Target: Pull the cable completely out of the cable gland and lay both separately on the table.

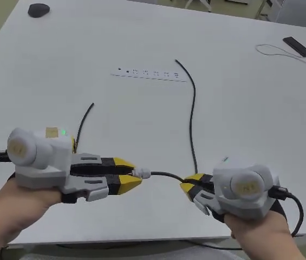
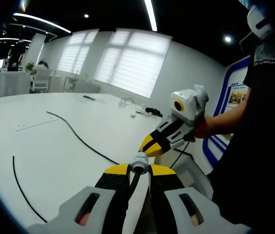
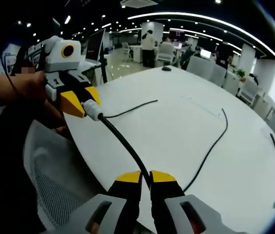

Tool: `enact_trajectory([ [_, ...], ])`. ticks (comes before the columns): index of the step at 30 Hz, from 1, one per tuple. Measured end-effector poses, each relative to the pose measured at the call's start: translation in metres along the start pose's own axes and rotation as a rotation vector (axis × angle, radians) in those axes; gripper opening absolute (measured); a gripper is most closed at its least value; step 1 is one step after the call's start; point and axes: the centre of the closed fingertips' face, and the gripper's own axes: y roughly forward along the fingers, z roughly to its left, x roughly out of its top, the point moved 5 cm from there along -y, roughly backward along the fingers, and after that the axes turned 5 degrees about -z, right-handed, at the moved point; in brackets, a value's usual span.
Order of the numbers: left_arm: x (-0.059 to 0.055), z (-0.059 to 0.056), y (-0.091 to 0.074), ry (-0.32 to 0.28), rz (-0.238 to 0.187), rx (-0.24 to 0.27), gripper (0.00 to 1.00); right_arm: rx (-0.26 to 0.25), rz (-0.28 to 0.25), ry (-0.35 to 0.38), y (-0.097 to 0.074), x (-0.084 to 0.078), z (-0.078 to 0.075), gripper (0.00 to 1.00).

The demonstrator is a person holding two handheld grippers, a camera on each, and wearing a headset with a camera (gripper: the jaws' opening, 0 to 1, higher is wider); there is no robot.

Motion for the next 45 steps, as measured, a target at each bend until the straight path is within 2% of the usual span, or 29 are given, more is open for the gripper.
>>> enact_trajectory([
  [2, 0.003, 0.001, -0.002, -0.01, -0.015, 0.003, 0.15, 0.015, -0.002, -0.023, -0.002, 0.006, 0.001, 0.02],
  [4, 0.004, 0.002, -0.004, -0.013, -0.013, 0.01, 0.15, 0.02, -0.019, -0.031, -0.005, 0.014, 0.004, 0.03],
  [7, 0.005, 0.003, -0.006, -0.009, -0.009, 0.017, 0.15, 0.031, -0.024, -0.051, -0.004, 0.022, 0.01, 0.11],
  [11, 0.004, 0.004, -0.009, -0.011, -0.002, 0.025, 0.15, 0.042, -0.04, -0.116, -0.003, 0.031, 0.021, 0.14],
  [13, 0.004, 0.003, -0.01, -0.017, -0.005, 0.028, 0.15, 0.064, -0.05, -0.164, -0.001, 0.037, 0.028, 0.15],
  [16, 0.004, 0.001, -0.01, -0.013, -0.002, 0.022, 0.15, 0.058, -0.04, -0.266, 0.0, 0.044, 0.036, 0.15],
  [18, 0.003, 0.001, -0.009, -0.009, 0.006, 0.02, 0.15, 0.065, -0.051, -0.307, 0.001, 0.049, 0.044, 0.15],
  [24, 0.004, 0.0, -0.009, -0.003, 0.003, 0.024, 0.15, 0.084, -0.062, -0.301, 0.008, 0.056, 0.052, 0.14],
  [32, 0.002, -0.002, -0.008, 0.007, 0.019, 0.017, 0.15, 0.096, -0.06, -0.366, 0.013, 0.064, 0.056, 0.12],
  [36, 0.002, -0.003, -0.005, 0.008, 0.018, 0.012, 0.15, 0.095, -0.044, -0.414, 0.012, 0.063, 0.055, 0.06],
  [45, 0.001, -0.003, -0.001, 0.012, 0.029, 0.002, 0.15, 0.109, -0.048, -0.382, 0.013, 0.058, 0.053, 0.03],
])
